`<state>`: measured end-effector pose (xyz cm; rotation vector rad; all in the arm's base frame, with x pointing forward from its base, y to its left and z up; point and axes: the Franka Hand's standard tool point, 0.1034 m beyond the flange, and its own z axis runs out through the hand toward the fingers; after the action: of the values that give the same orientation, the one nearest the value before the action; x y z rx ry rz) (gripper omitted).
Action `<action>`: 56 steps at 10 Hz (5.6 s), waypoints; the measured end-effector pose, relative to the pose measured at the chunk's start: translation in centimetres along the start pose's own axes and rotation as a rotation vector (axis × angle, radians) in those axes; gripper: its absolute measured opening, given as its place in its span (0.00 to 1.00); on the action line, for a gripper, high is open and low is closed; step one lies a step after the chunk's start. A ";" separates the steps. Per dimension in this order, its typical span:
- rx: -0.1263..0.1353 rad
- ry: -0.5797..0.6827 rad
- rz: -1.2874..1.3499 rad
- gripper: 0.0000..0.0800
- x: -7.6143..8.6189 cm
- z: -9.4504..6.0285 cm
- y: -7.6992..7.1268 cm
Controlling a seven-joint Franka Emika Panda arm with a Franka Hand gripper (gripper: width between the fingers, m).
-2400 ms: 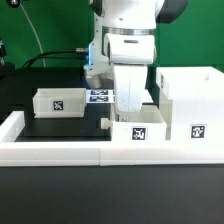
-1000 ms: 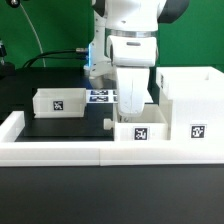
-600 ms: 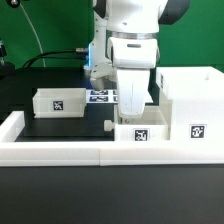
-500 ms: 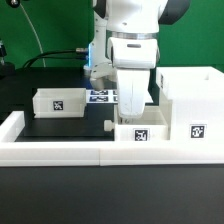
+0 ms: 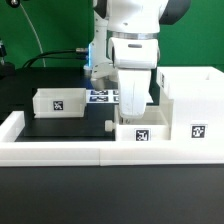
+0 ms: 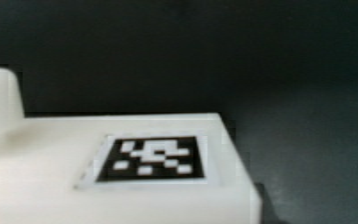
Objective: Assemble drawer
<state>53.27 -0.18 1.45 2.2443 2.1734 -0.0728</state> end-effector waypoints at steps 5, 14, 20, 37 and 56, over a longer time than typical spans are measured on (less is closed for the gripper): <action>0.002 0.000 0.002 0.05 -0.2 0.1 -0.1; -0.001 -0.003 0.024 0.05 0.3 -0.3 1.0; -0.010 -0.004 -0.010 0.05 0.5 0.2 0.1; -0.032 -0.006 0.017 0.51 1.3 -1.4 0.7; 0.034 0.166 -0.115 0.81 -7.1 -0.3 0.1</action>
Offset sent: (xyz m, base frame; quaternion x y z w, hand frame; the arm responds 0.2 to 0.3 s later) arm 0.0000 0.0000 0.0000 0.0000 0.0000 0.0000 1.0000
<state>53.10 -7.22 2.03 2.2154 2.4006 0.0790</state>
